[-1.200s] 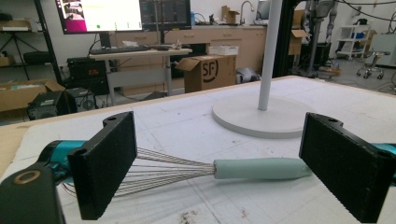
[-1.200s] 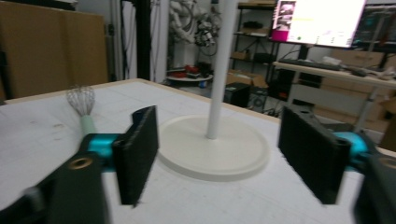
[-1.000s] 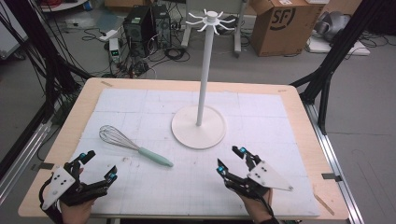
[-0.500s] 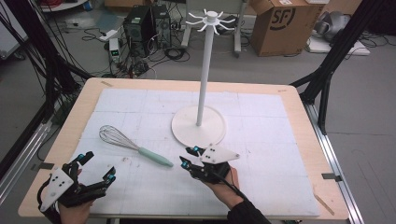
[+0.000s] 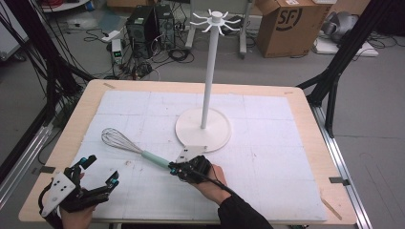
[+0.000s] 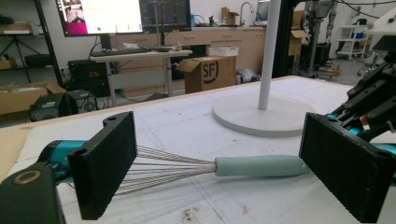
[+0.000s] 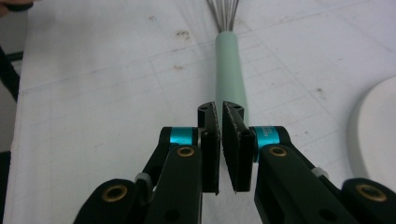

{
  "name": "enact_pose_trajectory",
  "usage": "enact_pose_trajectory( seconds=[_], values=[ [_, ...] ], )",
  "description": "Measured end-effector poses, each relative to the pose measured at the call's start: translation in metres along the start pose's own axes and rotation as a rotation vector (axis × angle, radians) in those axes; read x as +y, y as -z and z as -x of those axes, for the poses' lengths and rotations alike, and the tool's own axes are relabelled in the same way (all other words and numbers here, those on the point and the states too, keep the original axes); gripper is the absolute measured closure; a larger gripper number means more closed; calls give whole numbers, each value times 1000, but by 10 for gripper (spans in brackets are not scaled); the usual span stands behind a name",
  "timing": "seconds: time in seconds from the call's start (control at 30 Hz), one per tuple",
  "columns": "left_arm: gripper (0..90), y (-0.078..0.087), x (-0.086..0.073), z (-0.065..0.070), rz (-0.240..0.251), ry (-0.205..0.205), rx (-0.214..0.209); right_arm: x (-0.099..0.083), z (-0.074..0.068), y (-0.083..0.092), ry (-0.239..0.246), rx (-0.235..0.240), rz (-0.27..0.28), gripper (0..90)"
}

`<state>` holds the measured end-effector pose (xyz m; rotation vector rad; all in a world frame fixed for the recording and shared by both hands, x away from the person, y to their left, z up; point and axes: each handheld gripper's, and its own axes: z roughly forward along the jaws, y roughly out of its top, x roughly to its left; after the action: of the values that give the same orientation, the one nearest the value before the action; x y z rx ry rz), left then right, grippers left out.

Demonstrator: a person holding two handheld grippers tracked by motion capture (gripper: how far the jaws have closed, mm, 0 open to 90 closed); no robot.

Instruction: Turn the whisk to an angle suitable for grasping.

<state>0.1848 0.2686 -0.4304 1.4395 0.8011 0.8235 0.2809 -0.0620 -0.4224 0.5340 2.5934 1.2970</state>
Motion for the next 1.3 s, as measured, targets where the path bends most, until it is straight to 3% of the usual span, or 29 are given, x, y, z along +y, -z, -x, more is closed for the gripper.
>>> enact_pose_trajectory(
  seconds=[0.2, 0.37, 0.47, 0.77, 1.0, 1.3],
  values=[
    [119, 0, 0, 1, -3, 0, -4, 1, -6, -13, 51, 58, -90, 852],
    [119, 0, 0, 2, -2, 0, -6, 0, -8, -24, 87, 58, -157, 845],
    [119, 0, 0, 1, -1, 3, -5, -1, -6, -28, 78, 49, -184, 843],
    [120, 0, 0, 1, -2, 3, -4, -4, 6, -30, 47, 12, -196, 841],
    [120, 0, 0, 2, -1, 3, -6, -5, 11, -33, 49, 19, -194, 836],
    [120, 0, 0, 2, 3, 3, -11, -2, 22, -32, 49, -31, -226, 835]
  ],
)
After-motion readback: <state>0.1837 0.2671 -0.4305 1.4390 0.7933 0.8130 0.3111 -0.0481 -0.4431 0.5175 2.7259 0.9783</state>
